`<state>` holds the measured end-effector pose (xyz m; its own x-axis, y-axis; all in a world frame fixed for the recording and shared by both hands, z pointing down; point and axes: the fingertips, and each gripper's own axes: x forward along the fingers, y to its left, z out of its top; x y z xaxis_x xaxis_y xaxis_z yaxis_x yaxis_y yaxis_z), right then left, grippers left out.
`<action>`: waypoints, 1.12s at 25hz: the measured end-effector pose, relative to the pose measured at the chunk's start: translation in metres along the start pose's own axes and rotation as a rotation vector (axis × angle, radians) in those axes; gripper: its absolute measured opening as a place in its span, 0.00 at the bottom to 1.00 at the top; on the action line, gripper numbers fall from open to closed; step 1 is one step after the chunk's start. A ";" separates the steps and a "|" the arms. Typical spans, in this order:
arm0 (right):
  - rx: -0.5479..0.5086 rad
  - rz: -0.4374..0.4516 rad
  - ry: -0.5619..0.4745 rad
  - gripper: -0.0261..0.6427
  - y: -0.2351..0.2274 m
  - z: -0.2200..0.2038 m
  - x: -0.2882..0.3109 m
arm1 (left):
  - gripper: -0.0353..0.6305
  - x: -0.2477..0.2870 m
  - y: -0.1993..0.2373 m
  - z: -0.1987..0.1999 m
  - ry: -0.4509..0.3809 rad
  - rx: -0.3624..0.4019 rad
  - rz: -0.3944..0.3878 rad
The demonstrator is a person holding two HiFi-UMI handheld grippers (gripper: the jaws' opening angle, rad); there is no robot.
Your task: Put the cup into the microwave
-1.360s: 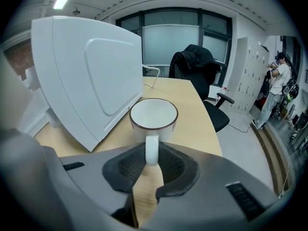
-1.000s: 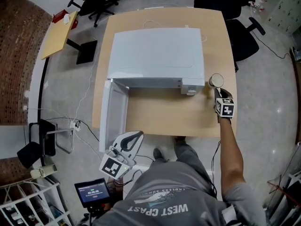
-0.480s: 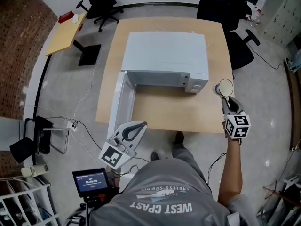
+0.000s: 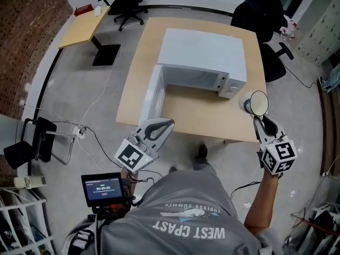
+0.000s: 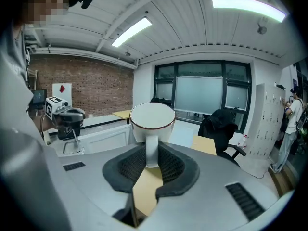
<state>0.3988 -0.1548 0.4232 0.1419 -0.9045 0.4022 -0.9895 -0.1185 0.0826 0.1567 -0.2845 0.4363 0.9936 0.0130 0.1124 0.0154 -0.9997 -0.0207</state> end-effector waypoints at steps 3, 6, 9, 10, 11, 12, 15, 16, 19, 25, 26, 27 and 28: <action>-0.008 0.033 -0.009 0.15 0.022 0.009 -0.011 | 0.09 -0.001 -0.002 -0.007 0.028 -0.009 -0.002; -0.021 0.044 -0.027 0.15 0.039 0.017 -0.019 | 0.09 0.004 0.001 -0.004 -0.009 0.002 -0.016; -0.026 0.070 -0.054 0.15 0.053 0.026 -0.021 | 0.09 0.009 0.010 0.005 -0.063 0.047 -0.024; -0.027 0.079 -0.059 0.15 0.058 0.027 -0.020 | 0.09 0.010 0.011 0.006 -0.073 0.059 -0.025; -0.028 0.088 -0.063 0.15 0.062 0.027 -0.019 | 0.09 0.010 0.013 0.006 -0.080 0.067 -0.025; -0.029 0.098 -0.067 0.15 0.066 0.026 -0.017 | 0.09 0.010 0.014 0.004 -0.085 0.074 -0.024; -0.031 0.126 -0.070 0.15 0.076 0.017 -0.006 | 0.09 0.008 0.016 -0.006 -0.089 0.095 -0.017; -0.031 0.135 -0.071 0.15 0.079 0.013 -0.001 | 0.09 0.007 0.017 -0.009 -0.090 0.102 -0.014; -0.031 0.164 -0.055 0.15 0.086 0.004 0.013 | 0.09 0.004 0.019 -0.014 -0.100 0.112 0.001; 0.001 0.212 0.008 0.15 0.091 -0.012 0.047 | 0.09 -0.001 0.022 -0.021 -0.088 0.061 0.030; 0.008 0.218 0.020 0.15 0.090 -0.014 0.054 | 0.09 0.000 0.023 -0.022 -0.079 0.051 0.033; 0.015 0.223 0.032 0.15 0.088 -0.018 0.061 | 0.09 0.000 0.024 -0.023 -0.071 0.047 0.036; 0.023 0.228 0.043 0.15 0.086 -0.023 0.069 | 0.09 0.001 0.024 -0.024 -0.063 0.046 0.038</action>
<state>0.3245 -0.2185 0.4788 -0.0844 -0.8909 0.4464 -0.9964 0.0766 -0.0356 0.1553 -0.3090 0.4601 0.9986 -0.0218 0.0482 -0.0184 -0.9974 -0.0690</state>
